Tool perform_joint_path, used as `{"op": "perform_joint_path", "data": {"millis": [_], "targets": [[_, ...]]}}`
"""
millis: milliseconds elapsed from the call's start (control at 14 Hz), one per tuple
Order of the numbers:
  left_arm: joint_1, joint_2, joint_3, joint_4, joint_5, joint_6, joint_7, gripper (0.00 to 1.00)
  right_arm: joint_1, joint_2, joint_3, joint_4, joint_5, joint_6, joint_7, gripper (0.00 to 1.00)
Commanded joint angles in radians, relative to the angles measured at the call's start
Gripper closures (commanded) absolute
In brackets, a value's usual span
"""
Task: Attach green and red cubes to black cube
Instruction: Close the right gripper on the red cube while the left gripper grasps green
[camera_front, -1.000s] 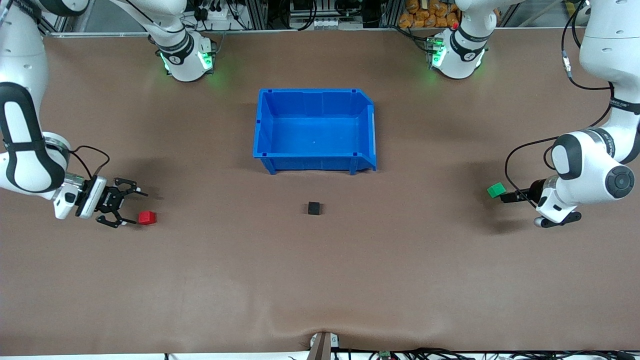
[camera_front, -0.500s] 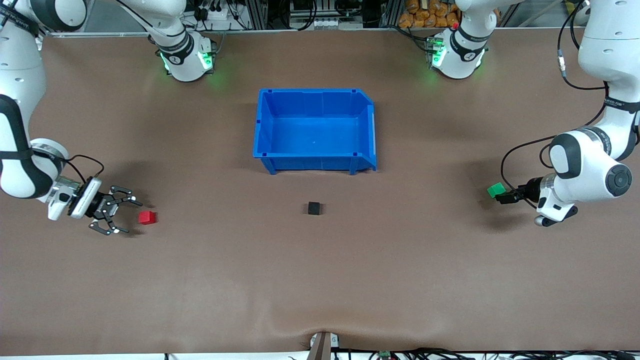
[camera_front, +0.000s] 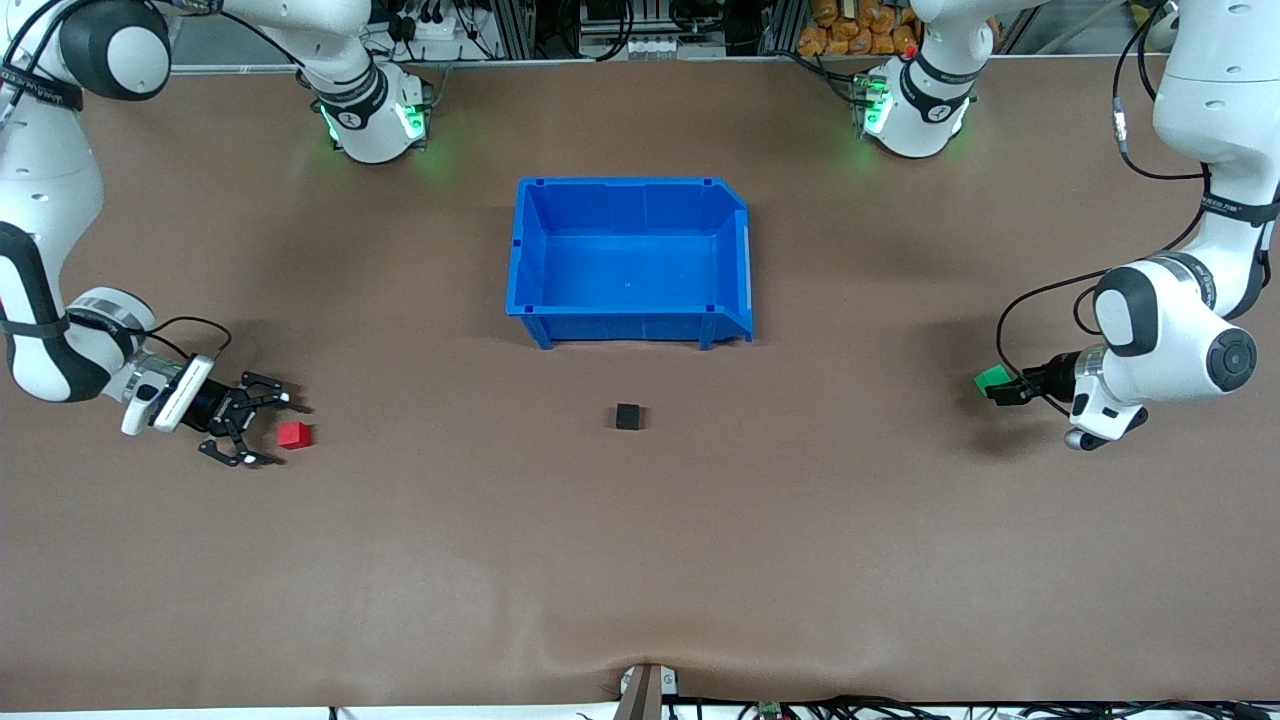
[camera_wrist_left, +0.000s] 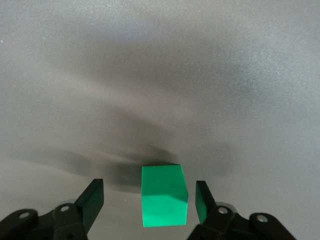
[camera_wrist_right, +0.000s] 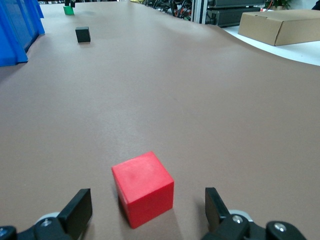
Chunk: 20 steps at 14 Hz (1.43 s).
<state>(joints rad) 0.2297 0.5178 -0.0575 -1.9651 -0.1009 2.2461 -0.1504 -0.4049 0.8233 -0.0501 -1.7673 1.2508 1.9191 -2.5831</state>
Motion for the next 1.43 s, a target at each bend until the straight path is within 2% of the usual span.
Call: {"op": "perform_joint_path", "data": {"millis": [0,500,571,643,714,786,857,1071,1357], "targets": [[-0.001,-0.002,-0.007,-0.008,-0.014,0.0,-0.009,0.21,-0.015,0.062,0.016,0.075,0.016,-0.044,-0.011,0.0],[-0.007,0.002,-0.007,0.0,-0.013,0.0,-0.006,0.59,-0.009,0.074,0.018,0.091,0.019,-0.049,-0.005,0.0],[-0.007,0.005,-0.007,0.0,-0.01,0.0,-0.005,0.7,-0.008,0.074,0.018,0.091,0.019,-0.049,-0.003,0.0],[-0.007,0.004,-0.008,0.002,-0.01,-0.002,-0.005,0.83,-0.008,0.074,0.018,0.091,0.019,-0.051,0.003,0.28],[-0.007,0.004,-0.008,0.003,-0.01,-0.002,-0.008,0.96,-0.008,0.074,0.018,0.091,0.019,-0.051,0.006,0.63],[-0.006,0.001,-0.008,0.005,-0.01,-0.002,-0.009,1.0,-0.008,0.074,0.018,0.091,0.019,-0.051,0.018,0.87],[-0.004,-0.005,-0.008,0.005,-0.011,-0.002,-0.014,1.0,-0.008,0.074,0.018,0.091,0.018,-0.051,0.032,1.0],[-0.004,-0.013,-0.012,0.052,-0.014,-0.002,-0.041,1.0,-0.008,0.073,0.018,0.091,0.018,-0.051,0.035,1.0],[-0.035,-0.013,-0.024,0.115,-0.013,-0.066,-0.208,1.0,-0.008,0.073,0.018,0.092,0.018,-0.051,0.035,1.0]]}}
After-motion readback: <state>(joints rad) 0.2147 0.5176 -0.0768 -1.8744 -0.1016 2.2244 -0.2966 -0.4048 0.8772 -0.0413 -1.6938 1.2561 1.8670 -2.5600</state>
